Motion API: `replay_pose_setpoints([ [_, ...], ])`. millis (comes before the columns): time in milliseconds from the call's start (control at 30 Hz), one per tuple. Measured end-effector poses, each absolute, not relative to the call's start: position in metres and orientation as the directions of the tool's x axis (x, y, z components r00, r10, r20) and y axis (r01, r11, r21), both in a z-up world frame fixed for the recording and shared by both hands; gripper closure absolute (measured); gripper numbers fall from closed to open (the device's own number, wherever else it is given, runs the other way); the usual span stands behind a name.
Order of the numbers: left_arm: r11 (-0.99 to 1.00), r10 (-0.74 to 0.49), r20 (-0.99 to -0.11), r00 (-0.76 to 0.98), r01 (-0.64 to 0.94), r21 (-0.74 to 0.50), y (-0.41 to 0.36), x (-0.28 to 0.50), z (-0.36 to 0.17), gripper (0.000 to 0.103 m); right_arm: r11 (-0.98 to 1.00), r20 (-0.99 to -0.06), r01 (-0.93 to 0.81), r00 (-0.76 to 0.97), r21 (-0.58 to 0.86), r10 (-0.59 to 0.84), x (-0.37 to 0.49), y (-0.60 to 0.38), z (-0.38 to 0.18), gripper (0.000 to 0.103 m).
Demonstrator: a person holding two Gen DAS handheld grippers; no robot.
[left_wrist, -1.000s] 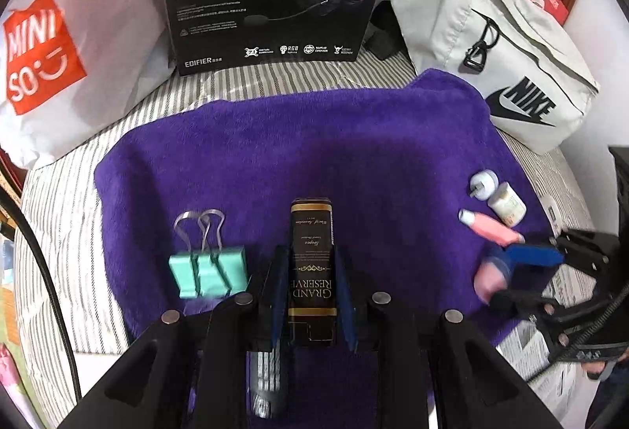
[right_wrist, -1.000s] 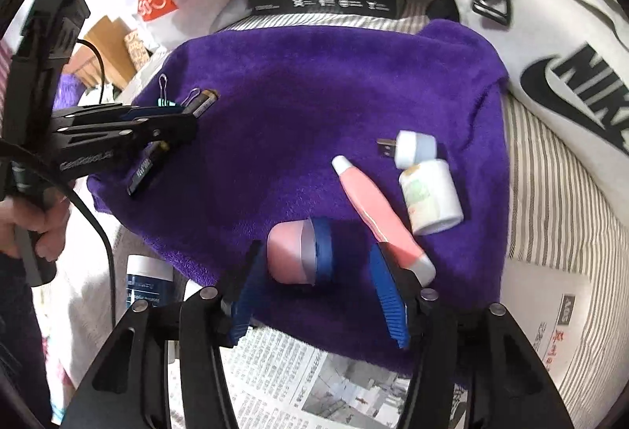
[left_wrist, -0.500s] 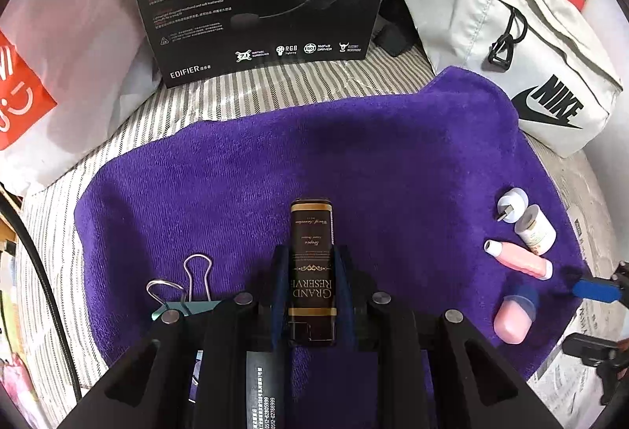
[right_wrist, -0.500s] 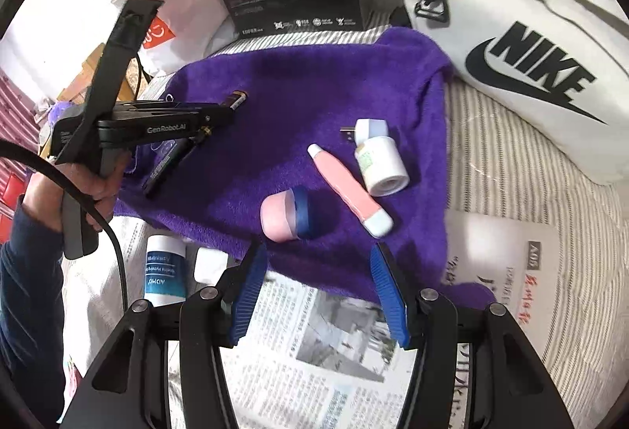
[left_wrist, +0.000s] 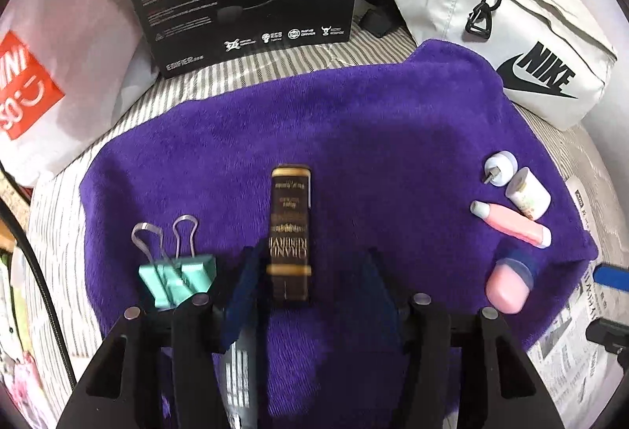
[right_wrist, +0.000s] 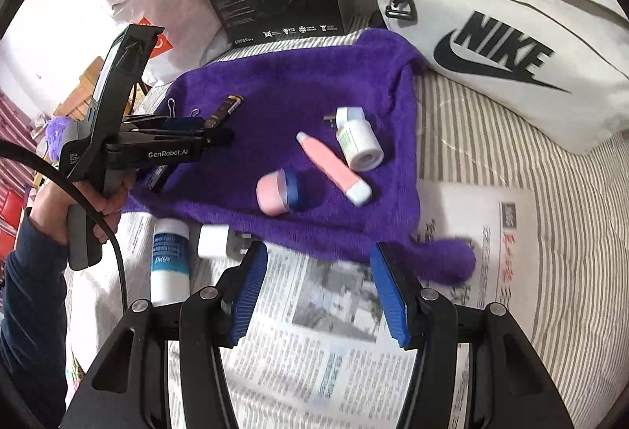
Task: Organize rigid objects
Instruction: 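Set the bottle beside the box and the jar beside the tube, open both tools, then lower the left tool onto the white-blue deodorant stick and close it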
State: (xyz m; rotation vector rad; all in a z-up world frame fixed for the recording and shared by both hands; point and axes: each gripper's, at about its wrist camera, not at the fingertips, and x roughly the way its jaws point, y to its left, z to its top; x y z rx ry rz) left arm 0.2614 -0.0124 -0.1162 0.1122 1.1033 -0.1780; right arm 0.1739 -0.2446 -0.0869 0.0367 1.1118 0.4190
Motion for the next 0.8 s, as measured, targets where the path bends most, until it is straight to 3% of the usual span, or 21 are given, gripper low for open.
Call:
replay_pose_setpoints([
  [333, 0.988, -0.104, -0.855, 0.508, 0.149, -0.031, -0.010, 0.193, -0.078, 0.050, 0.919, -0.842, -0.280, 0.390, 0.277, 0.372, 0.124, -0.265, -0.080, 0.048],
  [567, 0.991, -0.110, -0.874, 0.473, 0.120, -0.060, -0.018, 0.131, -0.087, 0.050, 0.908, -0.837, -0.296, 0.377, 0.297, 0.397, 0.096, -0.274, -0.079, 0.048],
  [800, 0.988, -0.155, -0.904, 0.400, 0.081, -0.133, -0.036, 0.121, -0.114, 0.050, 0.895, -0.827, -0.312, 0.371, 0.318, 0.423, 0.077, -0.278, -0.078, 0.048],
])
